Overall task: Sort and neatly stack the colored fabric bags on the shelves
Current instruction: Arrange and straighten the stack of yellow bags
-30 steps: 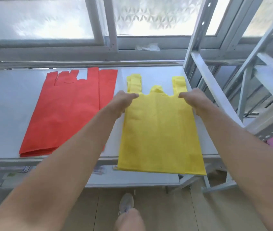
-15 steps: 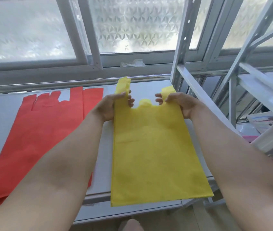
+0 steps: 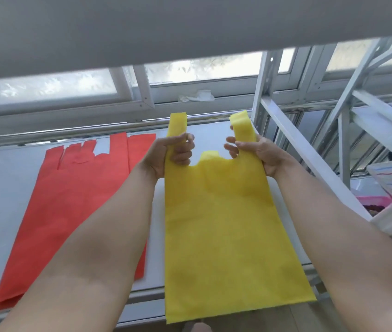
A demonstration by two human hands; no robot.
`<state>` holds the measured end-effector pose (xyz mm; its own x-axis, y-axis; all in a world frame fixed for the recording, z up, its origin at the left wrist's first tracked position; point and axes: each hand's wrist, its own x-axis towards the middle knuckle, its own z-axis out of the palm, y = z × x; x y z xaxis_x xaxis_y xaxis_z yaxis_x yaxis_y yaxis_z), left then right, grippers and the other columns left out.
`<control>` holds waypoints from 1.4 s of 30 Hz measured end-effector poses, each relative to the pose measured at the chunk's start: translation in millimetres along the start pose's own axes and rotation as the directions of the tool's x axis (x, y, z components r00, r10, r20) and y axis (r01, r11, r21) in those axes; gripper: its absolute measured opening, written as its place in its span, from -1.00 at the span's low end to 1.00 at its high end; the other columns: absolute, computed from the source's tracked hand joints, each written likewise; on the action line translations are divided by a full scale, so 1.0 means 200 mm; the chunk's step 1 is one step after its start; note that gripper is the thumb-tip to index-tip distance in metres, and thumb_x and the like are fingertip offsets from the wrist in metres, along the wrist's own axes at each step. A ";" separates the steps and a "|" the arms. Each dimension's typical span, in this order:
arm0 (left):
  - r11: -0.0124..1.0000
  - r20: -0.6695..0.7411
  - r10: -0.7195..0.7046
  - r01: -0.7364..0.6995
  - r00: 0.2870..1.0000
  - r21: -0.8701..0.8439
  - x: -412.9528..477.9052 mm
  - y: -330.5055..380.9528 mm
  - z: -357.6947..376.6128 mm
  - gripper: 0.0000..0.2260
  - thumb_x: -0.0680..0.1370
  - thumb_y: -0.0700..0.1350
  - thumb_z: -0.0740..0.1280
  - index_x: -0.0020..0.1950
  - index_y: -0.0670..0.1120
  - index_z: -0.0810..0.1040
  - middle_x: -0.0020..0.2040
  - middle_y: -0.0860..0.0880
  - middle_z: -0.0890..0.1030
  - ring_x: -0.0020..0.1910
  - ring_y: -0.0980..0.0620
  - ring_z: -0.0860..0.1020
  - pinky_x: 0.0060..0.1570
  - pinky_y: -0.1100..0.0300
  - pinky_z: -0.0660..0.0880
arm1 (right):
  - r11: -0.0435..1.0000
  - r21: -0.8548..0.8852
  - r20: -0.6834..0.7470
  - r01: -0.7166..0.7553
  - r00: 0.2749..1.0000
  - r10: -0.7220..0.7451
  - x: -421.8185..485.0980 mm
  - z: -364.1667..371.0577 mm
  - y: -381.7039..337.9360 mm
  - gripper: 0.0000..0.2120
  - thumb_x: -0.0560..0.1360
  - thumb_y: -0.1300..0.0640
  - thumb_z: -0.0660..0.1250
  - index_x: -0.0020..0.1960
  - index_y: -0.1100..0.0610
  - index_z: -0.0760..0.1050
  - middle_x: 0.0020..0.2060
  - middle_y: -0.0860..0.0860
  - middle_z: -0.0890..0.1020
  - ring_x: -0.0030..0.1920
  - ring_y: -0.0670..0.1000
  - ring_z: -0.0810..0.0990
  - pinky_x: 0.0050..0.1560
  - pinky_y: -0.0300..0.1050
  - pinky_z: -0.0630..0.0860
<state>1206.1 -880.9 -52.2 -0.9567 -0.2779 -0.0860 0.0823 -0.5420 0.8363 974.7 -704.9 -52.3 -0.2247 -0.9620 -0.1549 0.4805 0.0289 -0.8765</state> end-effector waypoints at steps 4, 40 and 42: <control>1.000 0.050 0.002 -0.001 0.999 -0.021 -0.03 0.01 -0.03 -0.79 0.63 -0.10 0.19 -0.18 -0.12 0.41 -0.31 0.02 0.17 -0.47 0.09 0.12 -0.38 0.17 0.08 | 0.999 0.048 0.025 -0.002 1.000 0.001 0.02 0.00 -0.01 -0.50 0.55 0.34 0.42 0.46 0.18 0.45 0.04 0.07 0.64 -0.02 0.05 0.65 0.02 -0.05 0.63; 0.844 -0.854 0.005 0.456 0.520 0.282 -0.63 -0.30 0.38 -0.67 0.61 -0.23 0.36 0.35 -0.26 0.48 0.16 -0.21 0.63 0.03 -0.10 0.65 -0.14 0.03 0.69 | 0.543 -0.668 -0.613 -0.508 0.790 -0.014 -0.79 0.15 0.19 -0.34 0.53 -0.10 0.42 0.56 0.05 0.34 0.36 0.11 0.54 0.29 0.16 0.58 0.27 0.21 0.57; 0.742 -0.865 0.119 0.536 0.487 0.403 -0.77 -0.40 0.48 -0.60 0.61 -0.17 0.38 0.44 -0.18 0.48 0.29 -0.17 0.59 0.23 -0.13 0.60 0.21 -0.03 0.59 | 0.456 -0.725 -0.582 -0.516 0.813 -0.005 -0.94 0.22 0.22 -0.46 0.61 -0.01 0.35 0.55 0.08 0.37 0.30 0.14 0.60 0.25 0.15 0.59 0.22 0.07 0.54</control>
<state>1319.8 -719.6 -53.6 -0.2144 -0.8860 -0.4111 -0.5639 -0.2314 0.7927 1075.3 -534.1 -40.9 -0.6786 -0.6244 -0.3869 -0.2795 0.7066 -0.6500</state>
